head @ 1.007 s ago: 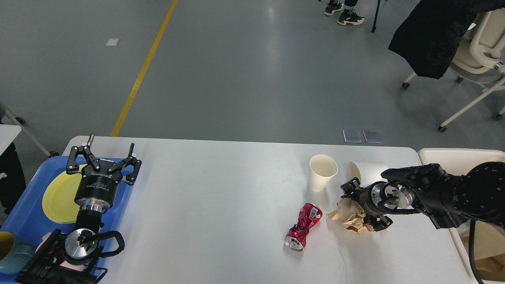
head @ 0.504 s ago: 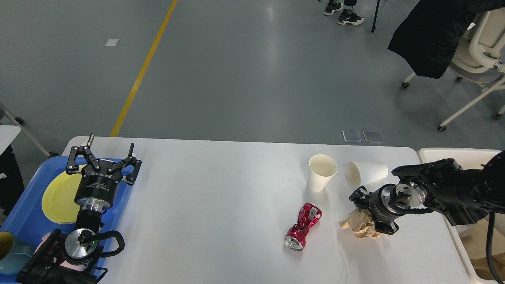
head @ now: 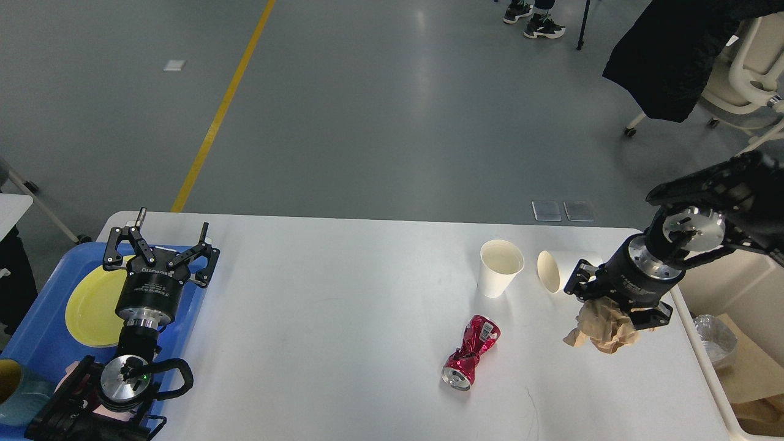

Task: Tidy desktop
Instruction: 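Grasp the crumpled brown paper with the right gripper and lift, then carry the brown paper to the white bin and release it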

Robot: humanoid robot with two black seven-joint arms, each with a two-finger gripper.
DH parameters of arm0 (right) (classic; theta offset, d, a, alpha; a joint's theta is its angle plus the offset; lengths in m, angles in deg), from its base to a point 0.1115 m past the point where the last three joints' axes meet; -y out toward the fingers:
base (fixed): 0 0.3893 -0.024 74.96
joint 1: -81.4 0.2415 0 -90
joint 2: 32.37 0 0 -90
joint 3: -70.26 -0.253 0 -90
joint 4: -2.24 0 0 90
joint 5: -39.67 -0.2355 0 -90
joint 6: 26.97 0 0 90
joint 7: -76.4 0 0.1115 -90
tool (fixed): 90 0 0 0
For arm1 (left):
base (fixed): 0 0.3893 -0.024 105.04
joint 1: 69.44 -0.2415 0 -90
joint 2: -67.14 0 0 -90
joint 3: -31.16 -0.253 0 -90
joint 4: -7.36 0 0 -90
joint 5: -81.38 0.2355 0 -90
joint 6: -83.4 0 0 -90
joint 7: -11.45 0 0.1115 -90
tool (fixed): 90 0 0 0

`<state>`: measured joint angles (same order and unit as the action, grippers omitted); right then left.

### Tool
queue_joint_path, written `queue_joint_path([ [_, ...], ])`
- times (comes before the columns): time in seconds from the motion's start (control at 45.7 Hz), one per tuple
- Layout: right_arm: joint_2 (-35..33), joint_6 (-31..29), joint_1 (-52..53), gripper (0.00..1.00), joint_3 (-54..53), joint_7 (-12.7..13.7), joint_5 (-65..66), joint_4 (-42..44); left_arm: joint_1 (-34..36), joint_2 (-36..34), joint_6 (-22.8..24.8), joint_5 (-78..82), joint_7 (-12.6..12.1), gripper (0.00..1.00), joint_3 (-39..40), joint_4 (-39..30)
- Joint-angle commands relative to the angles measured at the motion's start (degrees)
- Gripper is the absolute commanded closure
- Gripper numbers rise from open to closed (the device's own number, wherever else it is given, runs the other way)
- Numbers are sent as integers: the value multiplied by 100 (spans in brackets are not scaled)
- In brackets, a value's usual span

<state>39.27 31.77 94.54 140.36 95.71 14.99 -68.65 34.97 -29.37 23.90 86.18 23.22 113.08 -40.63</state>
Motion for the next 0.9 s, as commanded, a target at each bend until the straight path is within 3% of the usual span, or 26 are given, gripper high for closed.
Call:
queue_joint_path([
  [0.0,113,-696,1444,100,610,-7,103,-680,0,0,0,-5,0,4,0,0],
  [0.197,87,-1786,3159,100,979,-25,279,-1357,0,0,0,3,0,4,0,0],
  [0.307,87,-2147,3582,100,1085,-42,340,-1463,0,0,0,-5,0,4,0,0],
  [0.416,95,-2156,3591,100,1217,-191,507,-1455,0,0,0,4,0,4,0,0],
  [0.569,104,-2122,3608,100,1604,-991,823,-1490,0,0,0,3,0,4,0,0],
  [0.876,-299,-1437,3214,100,2271,-1062,886,-1332,0,0,0,-5,0,4,0,0],
])
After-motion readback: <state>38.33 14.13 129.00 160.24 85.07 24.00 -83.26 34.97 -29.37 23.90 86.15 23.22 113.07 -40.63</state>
